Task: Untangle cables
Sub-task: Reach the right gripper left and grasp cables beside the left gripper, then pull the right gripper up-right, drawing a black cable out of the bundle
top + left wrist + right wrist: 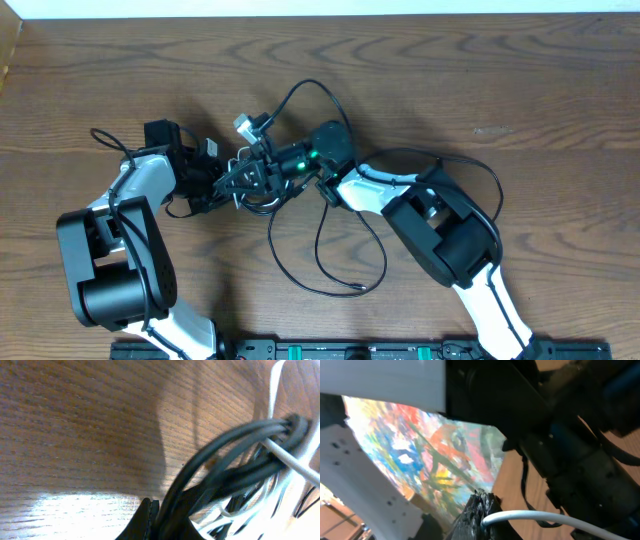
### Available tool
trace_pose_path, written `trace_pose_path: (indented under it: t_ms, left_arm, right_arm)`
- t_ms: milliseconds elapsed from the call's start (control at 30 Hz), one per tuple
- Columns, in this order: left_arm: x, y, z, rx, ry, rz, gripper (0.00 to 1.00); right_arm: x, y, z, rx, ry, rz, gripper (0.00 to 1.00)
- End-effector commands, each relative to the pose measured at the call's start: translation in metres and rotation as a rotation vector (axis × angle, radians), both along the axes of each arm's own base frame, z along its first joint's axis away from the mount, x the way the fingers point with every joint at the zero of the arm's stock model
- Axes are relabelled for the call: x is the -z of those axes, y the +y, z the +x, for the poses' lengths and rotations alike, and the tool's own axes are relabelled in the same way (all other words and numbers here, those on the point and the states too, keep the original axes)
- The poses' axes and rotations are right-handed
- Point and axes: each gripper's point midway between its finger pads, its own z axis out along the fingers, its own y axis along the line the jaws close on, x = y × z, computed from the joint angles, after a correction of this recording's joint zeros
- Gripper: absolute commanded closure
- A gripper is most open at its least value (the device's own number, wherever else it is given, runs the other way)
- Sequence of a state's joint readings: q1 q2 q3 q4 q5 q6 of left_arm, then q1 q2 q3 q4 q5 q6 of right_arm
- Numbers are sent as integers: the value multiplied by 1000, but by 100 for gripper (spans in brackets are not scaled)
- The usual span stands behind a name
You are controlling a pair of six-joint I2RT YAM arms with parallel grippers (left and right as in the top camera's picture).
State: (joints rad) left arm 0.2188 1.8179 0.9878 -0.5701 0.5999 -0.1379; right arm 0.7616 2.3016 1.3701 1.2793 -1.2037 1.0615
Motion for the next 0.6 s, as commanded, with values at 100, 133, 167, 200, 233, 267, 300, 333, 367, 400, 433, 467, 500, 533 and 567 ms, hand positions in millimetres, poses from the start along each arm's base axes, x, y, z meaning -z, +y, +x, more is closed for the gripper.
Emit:
trace_pose_path:
  t_ms: [100, 133, 167, 200, 233, 267, 300, 333, 367, 400, 433, 467, 500, 533, 567]
  left_arm:
    - [5, 0, -4, -2, 19, 2, 92]
    - [5, 0, -4, -3, 19, 2, 92]
    - [5, 0, -4, -2, 19, 2, 92]
    - [5, 0, -4, -3, 19, 2, 92]
    - [5, 0, -4, -3, 19, 2, 92]
    - [5, 0, -4, -3, 19, 2, 92]
    - [5, 0, -4, -3, 19, 2, 92]
    - [5, 0, -4, -3, 19, 2, 92]
    - [5, 0, -4, -3, 19, 2, 92]
    - [5, 0, -4, -2, 19, 2, 92]
    - [5, 0, -4, -2, 19, 2, 92]
    - [5, 0, -4, -2, 18, 2, 92]
    - [5, 0, -4, 1, 16, 3, 92]
    - [5, 0, -4, 1, 16, 3, 92]
    - [5, 0, -4, 1, 16, 3, 92]
  right_arm:
    - [-33, -25, -4, -73, 88, 28, 99]
    - [-33, -27, -1, -69, 112, 17, 99]
    - [-33, -28, 1, -67, 125, 10, 99]
    - [-32, -31, 4, -65, 143, 0, 99]
    - [-32, -33, 7, -61, 155, -6, 99]
    - [-32, -35, 11, -56, 179, -16, 99]
    - [-34, -37, 14, -53, 196, -22, 99]
    - [-35, -39, 16, -49, 213, -28, 99]
    - [-39, -42, 18, -47, 224, -32, 99]
    - [-43, -45, 21, -46, 233, -37, 99]
    - [-48, -48, 20, -48, 224, -36, 99]
    - [-53, -51, 20, -51, 209, -33, 99]
    - [-61, -54, 17, -57, 187, -29, 99]
    - [-69, -57, 15, -64, 164, -24, 99]
    - [-78, -60, 11, -71, 141, -18, 99]
